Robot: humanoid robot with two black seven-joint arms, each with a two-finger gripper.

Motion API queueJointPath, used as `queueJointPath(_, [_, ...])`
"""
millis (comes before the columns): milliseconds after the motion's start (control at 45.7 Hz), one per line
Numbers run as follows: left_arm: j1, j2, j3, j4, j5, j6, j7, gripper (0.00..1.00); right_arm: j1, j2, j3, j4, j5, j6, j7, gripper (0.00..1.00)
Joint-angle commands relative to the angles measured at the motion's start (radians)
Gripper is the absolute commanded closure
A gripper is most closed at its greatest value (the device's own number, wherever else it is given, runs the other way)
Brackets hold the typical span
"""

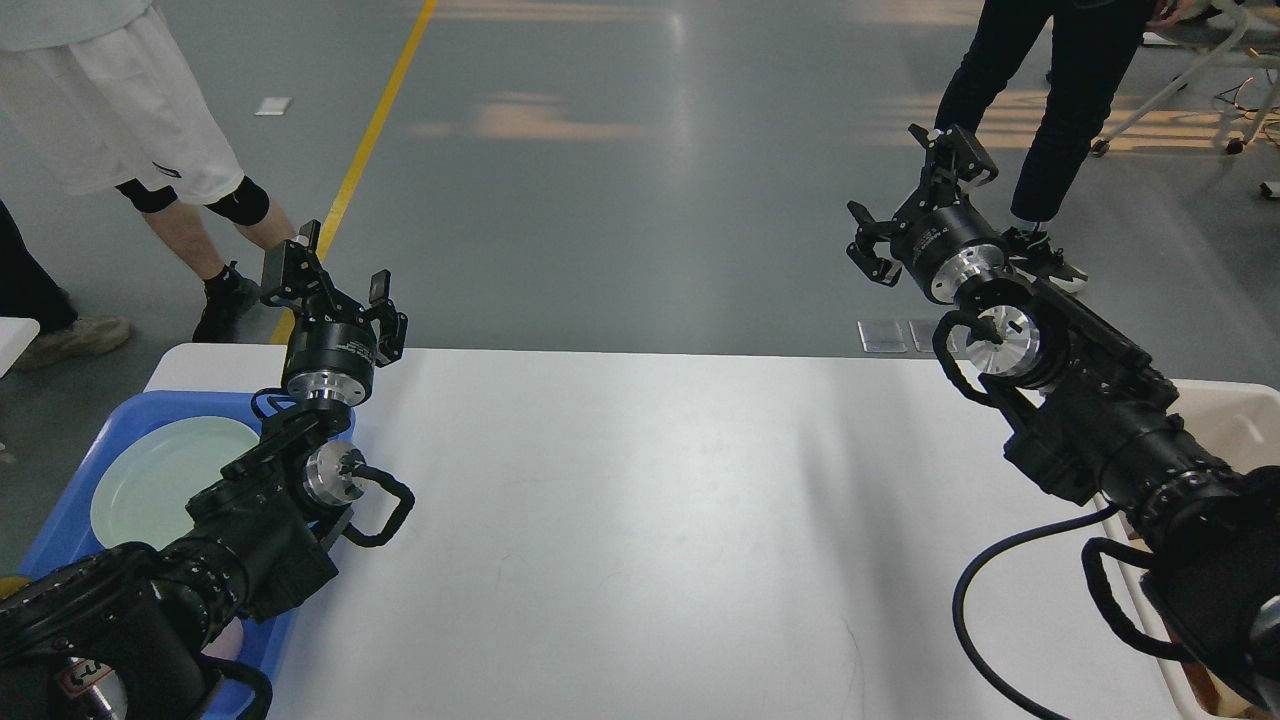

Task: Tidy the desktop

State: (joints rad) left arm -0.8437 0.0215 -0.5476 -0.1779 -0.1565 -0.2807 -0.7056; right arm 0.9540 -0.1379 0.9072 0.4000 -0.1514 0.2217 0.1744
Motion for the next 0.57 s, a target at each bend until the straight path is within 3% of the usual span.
queueJointPath(0, [0.000,0.000,0.000,0.000,0.000,0.000,0.000,0.04,-0.009,-0.008,0.085,0.003,0.001,0.008,-0.001,0.00])
queueJointPath(547, [0.000,0.000,0.000,0.000,0.000,0.000,0.000,0.04,-0.069,-0.094,0.140,0.005,0.052,0.076,-0.004,0.00])
